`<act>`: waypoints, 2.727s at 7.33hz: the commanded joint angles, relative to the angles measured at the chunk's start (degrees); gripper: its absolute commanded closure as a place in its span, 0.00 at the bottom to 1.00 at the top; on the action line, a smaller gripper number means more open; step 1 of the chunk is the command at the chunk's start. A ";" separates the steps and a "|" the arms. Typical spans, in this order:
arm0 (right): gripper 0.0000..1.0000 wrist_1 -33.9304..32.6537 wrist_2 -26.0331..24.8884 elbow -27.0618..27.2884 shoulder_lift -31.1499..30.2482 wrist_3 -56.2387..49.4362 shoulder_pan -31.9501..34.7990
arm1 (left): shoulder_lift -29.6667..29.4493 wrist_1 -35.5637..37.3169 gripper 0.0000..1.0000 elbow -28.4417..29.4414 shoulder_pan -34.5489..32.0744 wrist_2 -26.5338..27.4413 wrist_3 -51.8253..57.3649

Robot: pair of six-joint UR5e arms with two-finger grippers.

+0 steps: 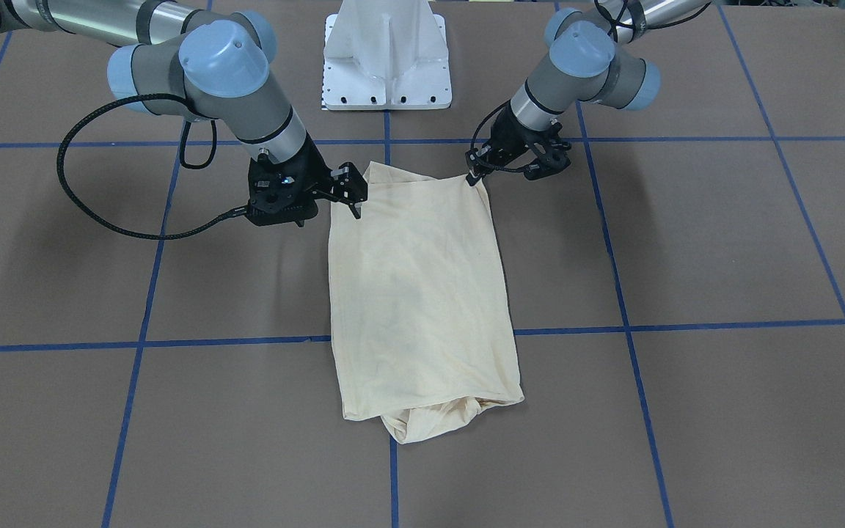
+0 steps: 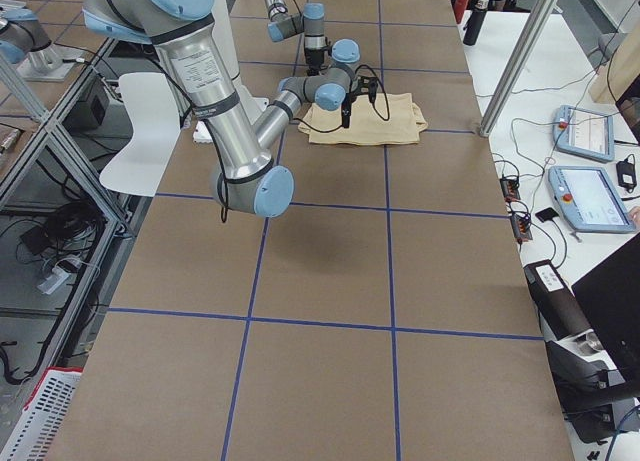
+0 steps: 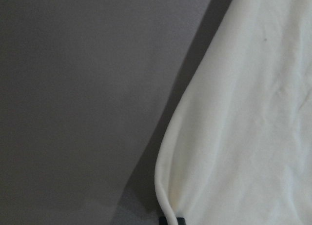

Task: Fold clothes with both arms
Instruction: 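Move the right gripper down to the other near corner of the shirt, then grip the shirt's near corners with both grippers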

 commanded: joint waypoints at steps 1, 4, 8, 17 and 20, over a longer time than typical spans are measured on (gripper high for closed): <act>0.00 -0.04 -2.91 1.46 0.12 12.23 -5.14 | -0.12 0.07 1.00 -0.42 -0.11 -0.18 0.01; 0.00 -0.30 -12.86 1.38 -0.05 30.60 -15.79 | -0.29 0.07 1.00 -0.51 -0.11 -0.18 -0.43; 0.00 -0.83 -17.79 -1.17 -0.05 35.84 -19.06 | -0.29 0.07 1.00 -0.69 -0.11 -0.10 -0.52; 0.57 -0.83 -17.70 -2.31 0.39 36.64 -18.89 | -0.21 0.07 1.00 -0.69 -0.11 -0.10 -0.52; 0.67 -0.92 -17.44 -2.31 0.65 36.64 -18.27 | -0.29 0.07 1.00 -0.52 -0.02 -0.10 -0.52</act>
